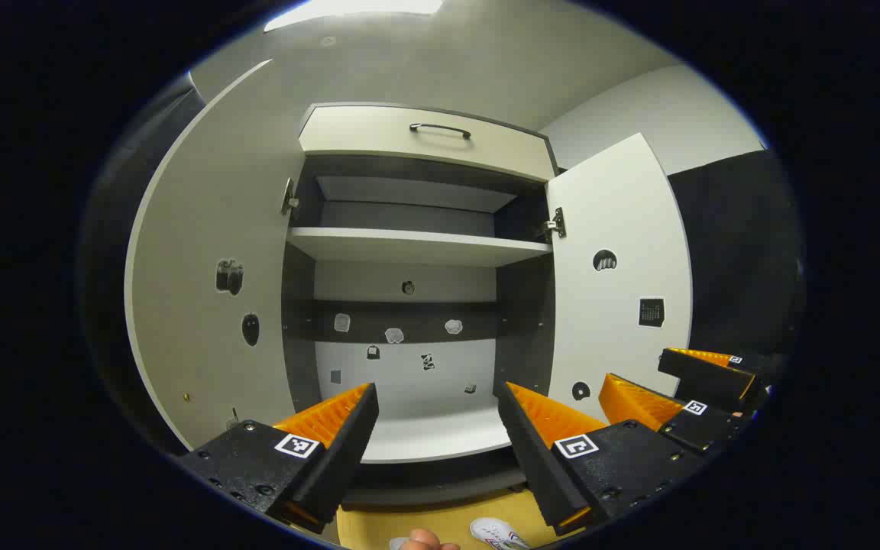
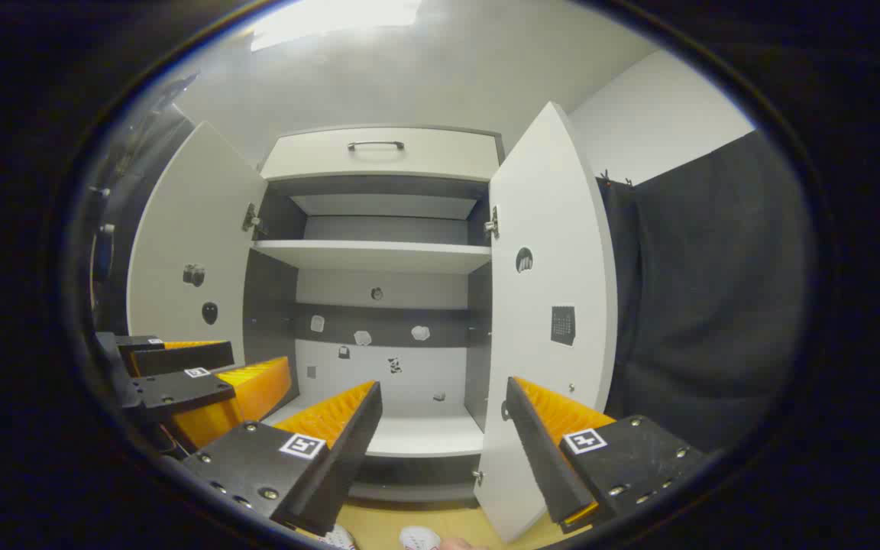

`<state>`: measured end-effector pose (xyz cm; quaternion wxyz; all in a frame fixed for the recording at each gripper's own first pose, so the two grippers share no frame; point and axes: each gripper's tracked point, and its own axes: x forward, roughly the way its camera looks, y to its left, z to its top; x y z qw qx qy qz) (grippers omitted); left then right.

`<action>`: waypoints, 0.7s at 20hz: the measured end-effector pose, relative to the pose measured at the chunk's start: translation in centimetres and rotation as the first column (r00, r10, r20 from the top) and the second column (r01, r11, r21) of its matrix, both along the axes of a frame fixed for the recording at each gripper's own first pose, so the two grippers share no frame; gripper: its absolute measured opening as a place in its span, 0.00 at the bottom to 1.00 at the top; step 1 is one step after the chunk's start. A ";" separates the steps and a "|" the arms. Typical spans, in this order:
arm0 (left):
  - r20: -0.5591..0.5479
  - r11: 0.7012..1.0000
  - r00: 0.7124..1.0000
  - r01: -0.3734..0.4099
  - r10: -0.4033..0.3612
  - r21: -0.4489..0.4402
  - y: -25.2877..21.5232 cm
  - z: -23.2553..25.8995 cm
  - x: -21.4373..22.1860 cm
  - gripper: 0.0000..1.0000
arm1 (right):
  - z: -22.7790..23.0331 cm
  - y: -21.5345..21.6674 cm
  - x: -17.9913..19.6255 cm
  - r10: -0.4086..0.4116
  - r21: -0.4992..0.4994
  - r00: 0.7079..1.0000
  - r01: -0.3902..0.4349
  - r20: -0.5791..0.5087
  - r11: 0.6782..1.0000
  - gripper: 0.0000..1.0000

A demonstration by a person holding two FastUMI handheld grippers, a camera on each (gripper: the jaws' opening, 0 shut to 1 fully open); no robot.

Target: Grab one shoe with the right hand and put it into the shoe cabinet, grab the other shoe with the left hand and put it into the shoe cabinet; then close the right door with the right hand and the left door with the left hand.

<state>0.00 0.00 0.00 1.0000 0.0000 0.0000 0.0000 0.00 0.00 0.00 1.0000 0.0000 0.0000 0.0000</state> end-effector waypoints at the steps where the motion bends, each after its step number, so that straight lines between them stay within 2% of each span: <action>1: 0.011 1.000 1.000 -0.008 0.008 -0.007 -0.2 0.5 0.1 0.96 | 0.1 -0.2 0.2 0.005 0.003 1.000 -0.005 -0.005 1.000 0.97; 6: 0.018 0.999 0.999 -0.035 0.035 -0.001 -1.8 1.7 0.0 0.96 | 0.7 -1.3 0.6 0.032 0.019 0.999 -0.032 -0.014 0.999 0.97; 7: 0.011 0.999 0.999 -0.040 0.040 -0.002 -2.0 1.7 -0.1 0.92 | 0.7 -1.7 0.6 0.032 0.022 0.999 -0.032 -0.016 0.999 0.97; 9: 0.015 0.999 0.999 -0.050 0.050 -0.014 -2.3 1.9 -0.3 0.96 | 0.9 -2.3 0.4 0.030 0.025 1.000 -0.030 -0.008 0.999 0.97; 12: -0.004 0.997 0.998 -0.066 0.066 -0.025 -2.7 1.6 -0.7 0.96 | 1.1 -2.8 0.1 0.038 0.020 0.999 -0.038 -0.003 0.999 0.97; 13: -0.007 0.997 0.997 -0.075 0.075 -0.025 -2.6 1.5 -0.7 0.92 | 1.1 -2.8 -0.1 0.044 0.022 0.999 -0.044 -0.001 0.999 0.98; 14: -0.010 0.996 0.996 -0.085 0.085 -0.024 -2.5 1.4 -0.8 0.96 | 1.1 -2.9 -0.2 0.049 0.022 0.999 -0.048 -0.002 0.999 0.98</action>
